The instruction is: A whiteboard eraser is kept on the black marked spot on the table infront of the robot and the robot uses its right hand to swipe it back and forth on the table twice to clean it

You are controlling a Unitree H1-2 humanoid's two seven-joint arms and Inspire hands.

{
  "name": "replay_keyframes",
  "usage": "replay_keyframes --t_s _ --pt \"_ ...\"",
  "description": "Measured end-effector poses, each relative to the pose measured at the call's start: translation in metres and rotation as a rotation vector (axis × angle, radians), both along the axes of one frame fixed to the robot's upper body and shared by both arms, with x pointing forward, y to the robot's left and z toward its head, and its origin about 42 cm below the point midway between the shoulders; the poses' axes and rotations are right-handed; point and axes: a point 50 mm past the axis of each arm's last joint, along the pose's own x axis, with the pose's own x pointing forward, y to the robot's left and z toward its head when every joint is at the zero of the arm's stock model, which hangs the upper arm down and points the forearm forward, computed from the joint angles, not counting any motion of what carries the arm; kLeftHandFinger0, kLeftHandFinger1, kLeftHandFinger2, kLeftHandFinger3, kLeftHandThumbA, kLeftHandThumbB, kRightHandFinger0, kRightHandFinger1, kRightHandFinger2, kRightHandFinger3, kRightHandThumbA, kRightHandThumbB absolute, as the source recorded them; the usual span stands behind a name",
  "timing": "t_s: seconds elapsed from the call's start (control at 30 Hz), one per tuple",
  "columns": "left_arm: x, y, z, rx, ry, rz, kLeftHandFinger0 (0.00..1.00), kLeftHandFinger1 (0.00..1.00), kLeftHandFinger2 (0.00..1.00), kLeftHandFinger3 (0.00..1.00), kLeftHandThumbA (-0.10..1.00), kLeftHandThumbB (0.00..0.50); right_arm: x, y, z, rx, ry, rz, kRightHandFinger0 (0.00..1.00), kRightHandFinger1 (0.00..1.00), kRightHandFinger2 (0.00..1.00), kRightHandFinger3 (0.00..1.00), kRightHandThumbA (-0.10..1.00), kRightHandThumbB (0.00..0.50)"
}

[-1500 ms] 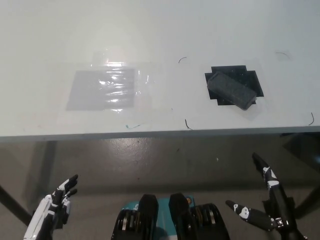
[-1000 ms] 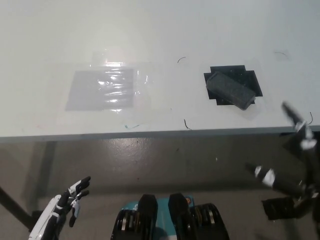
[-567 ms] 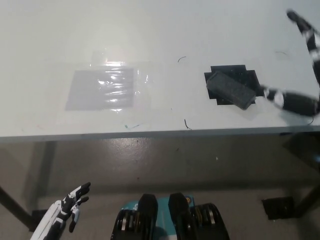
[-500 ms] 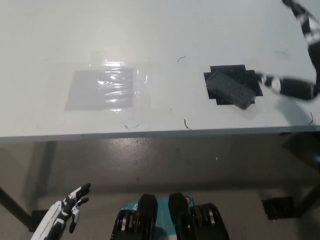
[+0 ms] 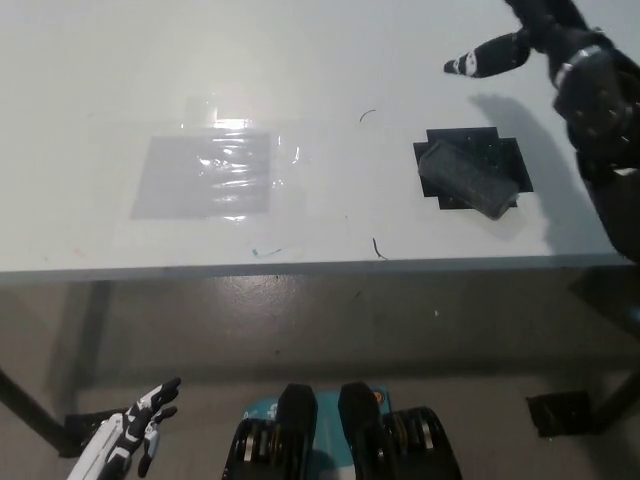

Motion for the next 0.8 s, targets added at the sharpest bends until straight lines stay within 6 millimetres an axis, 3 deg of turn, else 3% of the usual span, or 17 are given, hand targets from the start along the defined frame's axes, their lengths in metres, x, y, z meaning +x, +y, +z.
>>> replay_keyframes --t_s 0.17,0.23,0.37,0.47,0.5,0.53,0.67,0.7,0.77,0.8 --pt "-0.004 0.001 -0.003 0.005 0.016 0.003 1.0 1.0 1.0 1.0 0.94 0.491 0.026 0.005 -0.035 -0.07 0.19 -0.087 1.0 1.0 1.0 1.0 1.0 0.428" --pt "-0.007 0.001 -0.004 0.009 0.023 0.004 1.0 1.0 1.0 1.0 0.94 0.472 0.033 0.005 -0.049 -0.091 0.261 -0.125 1.0 1.0 1.0 1.0 1.0 0.38" --pt "-0.011 0.001 -0.006 0.021 0.032 0.003 1.0 1.0 1.0 1.0 0.94 0.471 0.043 0.007 -0.069 -0.156 0.399 -0.201 1.0 1.0 1.0 1.0 1.0 0.395" --pt "-0.013 0.001 -0.003 0.035 0.021 -0.002 1.0 1.0 1.0 1.0 0.93 0.444 0.047 0.01 -0.071 -0.18 0.462 -0.245 1.0 1.0 1.0 1.0 1.0 0.353" --pt "-0.013 0.001 0.0 0.045 0.013 -0.007 1.0 1.0 1.0 1.0 0.92 0.435 0.048 0.012 -0.069 -0.196 0.479 -0.255 1.0 1.0 1.0 1.0 1.0 0.293" --pt "-0.013 0.001 0.001 0.052 0.008 -0.011 1.0 1.0 1.0 1.0 0.92 0.433 0.049 0.014 -0.066 -0.204 0.486 -0.26 1.0 1.0 1.0 1.0 1.0 0.269" --pt "-0.013 0.004 0.008 0.091 -0.012 -0.027 1.0 1.0 1.0 1.0 0.88 0.429 0.051 0.022 -0.053 -0.177 0.519 -0.262 1.0 1.0 1.0 1.0 1.0 0.303" --pt "-0.013 0.004 0.009 0.096 -0.013 -0.028 1.0 1.0 1.0 1.0 0.86 0.418 0.051 0.024 -0.053 -0.166 0.528 -0.259 1.0 1.0 1.0 1.0 1.0 0.333" --pt "-0.013 0.005 0.009 0.11 -0.013 -0.032 1.0 1.0 1.0 1.0 0.85 0.395 0.051 0.027 -0.055 -0.148 0.549 -0.252 1.0 1.0 1.0 1.0 1.0 0.339" --pt "-0.013 0.005 0.009 0.115 -0.013 -0.035 1.0 1.0 1.0 1.0 0.83 0.385 0.05 0.028 -0.057 -0.146 0.559 -0.249 1.0 1.0 1.0 1.0 1.0 0.31"
